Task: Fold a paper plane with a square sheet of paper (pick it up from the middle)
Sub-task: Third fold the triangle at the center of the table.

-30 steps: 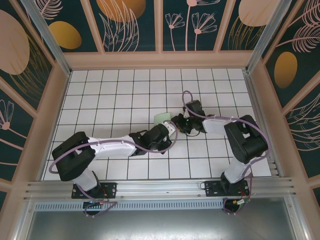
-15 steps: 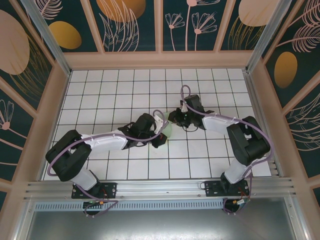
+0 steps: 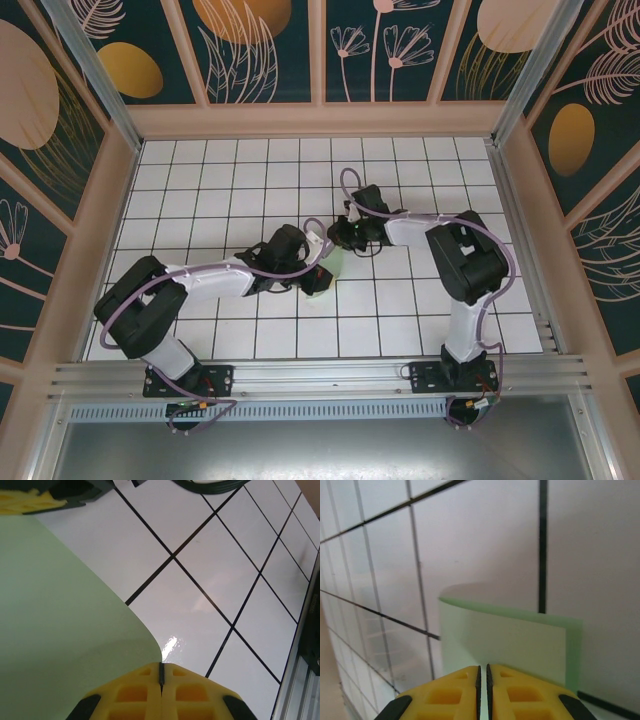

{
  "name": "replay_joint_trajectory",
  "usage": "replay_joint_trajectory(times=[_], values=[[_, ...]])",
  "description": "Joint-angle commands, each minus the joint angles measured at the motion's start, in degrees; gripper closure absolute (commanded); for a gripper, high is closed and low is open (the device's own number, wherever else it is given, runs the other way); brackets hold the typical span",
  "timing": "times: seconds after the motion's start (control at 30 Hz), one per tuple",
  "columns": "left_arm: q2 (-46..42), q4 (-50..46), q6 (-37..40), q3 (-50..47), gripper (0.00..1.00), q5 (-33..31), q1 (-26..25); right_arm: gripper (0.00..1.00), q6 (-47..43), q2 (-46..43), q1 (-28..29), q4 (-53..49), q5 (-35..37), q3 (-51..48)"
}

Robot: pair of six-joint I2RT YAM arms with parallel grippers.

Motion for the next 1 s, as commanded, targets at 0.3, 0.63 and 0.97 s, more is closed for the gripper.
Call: replay_joint_trajectory(times=[0.3,0.63,0.97], values=[[4.5,-2.6,-0.3,2.8,1.0,1.4,3.0,0.85,-8.4,5.2,0.9,-6.9,3.8,2.6],[6.1,-3.3,-0.5,4.1,1.0,0.5,6.5,0.85,-9.3,5.6,0.9,-6.9,4.6,2.6],[9.2,-5.4,1.2,5.2,1.0,-4.0,7.3,0.85,-9.1,5.7,0.9,-7.1,4.6,2.8]])
